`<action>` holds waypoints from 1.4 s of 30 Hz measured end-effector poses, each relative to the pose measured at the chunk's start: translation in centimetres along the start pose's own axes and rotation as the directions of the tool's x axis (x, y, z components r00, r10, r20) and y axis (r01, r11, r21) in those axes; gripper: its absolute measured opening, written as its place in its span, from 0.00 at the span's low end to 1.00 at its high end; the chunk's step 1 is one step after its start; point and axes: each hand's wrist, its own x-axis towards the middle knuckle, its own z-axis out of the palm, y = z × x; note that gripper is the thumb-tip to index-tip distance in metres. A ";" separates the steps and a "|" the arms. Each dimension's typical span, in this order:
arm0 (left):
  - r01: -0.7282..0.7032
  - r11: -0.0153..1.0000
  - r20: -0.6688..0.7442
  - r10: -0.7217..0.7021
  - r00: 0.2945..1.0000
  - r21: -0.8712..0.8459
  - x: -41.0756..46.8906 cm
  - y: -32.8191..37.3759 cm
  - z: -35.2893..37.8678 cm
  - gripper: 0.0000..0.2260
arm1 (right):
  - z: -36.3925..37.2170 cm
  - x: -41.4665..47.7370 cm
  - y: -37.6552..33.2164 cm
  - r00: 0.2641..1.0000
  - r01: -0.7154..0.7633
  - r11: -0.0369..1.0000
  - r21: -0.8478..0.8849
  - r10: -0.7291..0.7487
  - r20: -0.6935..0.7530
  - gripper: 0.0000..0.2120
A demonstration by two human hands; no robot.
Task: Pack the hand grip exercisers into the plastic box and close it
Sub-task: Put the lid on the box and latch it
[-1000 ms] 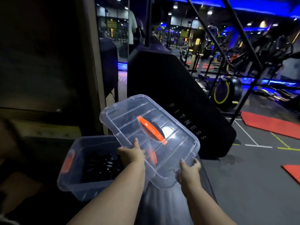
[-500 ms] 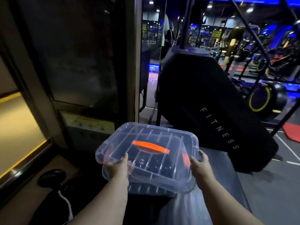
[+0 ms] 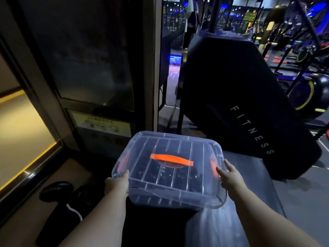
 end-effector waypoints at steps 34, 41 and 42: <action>-0.335 0.861 0.111 0.317 0.942 0.383 5.0 1.8 0.6 0.14 | 2.6 4.2 0.7 0.996 0.019 0.751 -0.660 -0.075 -0.057 0.26; -0.222 0.957 0.127 0.200 0.972 0.186 6.6 2.2 1.1 0.22 | 2.9 4.4 0.9 0.998 0.005 0.870 -0.493 -0.035 -0.052 0.26; -0.197 0.966 0.110 0.180 0.977 0.169 6.8 2.2 1.0 0.26 | 2.9 4.4 0.9 0.998 0.003 0.884 -0.468 -0.030 -0.049 0.26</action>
